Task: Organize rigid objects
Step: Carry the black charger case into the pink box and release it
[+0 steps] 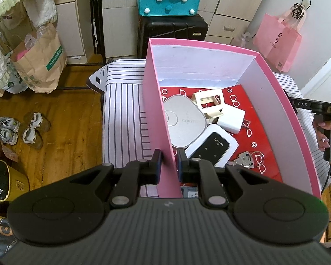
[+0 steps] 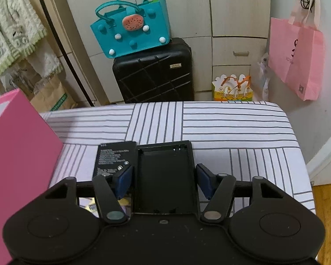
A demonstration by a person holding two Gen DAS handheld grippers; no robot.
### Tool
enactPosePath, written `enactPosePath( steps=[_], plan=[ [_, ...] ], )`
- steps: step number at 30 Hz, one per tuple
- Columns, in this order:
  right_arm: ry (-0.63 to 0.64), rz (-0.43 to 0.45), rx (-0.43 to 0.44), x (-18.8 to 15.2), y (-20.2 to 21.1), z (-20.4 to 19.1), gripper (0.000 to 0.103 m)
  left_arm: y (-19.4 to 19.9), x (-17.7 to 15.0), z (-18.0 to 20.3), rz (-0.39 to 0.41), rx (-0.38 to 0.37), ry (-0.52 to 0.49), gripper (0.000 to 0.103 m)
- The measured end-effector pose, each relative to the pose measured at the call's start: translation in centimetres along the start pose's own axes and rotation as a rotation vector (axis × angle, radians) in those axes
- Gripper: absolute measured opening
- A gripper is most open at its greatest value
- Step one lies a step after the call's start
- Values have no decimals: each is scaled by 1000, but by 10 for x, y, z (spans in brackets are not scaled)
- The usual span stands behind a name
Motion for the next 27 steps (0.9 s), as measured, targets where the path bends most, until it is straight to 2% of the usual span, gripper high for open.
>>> enactPosePath(
  steps=[5, 9, 16, 22, 27],
  plan=[
    [19, 4, -13, -4, 3, -1, 72, 0, -1, 1, 4, 4, 1, 13],
    [16, -5, -2, -6, 7, 3, 67, 1, -1, 1, 5, 6, 1, 13],
    [-31, 72, 99, -4, 44, -4, 67, 1, -1, 1, 8, 6, -1, 13],
    [-12, 127, 265, 1, 94, -45, 67, 2, -1, 1, 12, 4, 0, 13],
    [86, 113, 438, 5, 128, -111, 67, 2, 0, 2, 12, 6, -7, 13]
  ],
)
Point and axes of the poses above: each gripper's, at about its wrist camera, not at the fingertips, and y roughly against the way its jaws point, z to its right, x to its top, the point moved 6 cm from there along -y, roughly the way its jaws point, and after that the axes turned 3 degrees about -z, right-handed, at the moved point
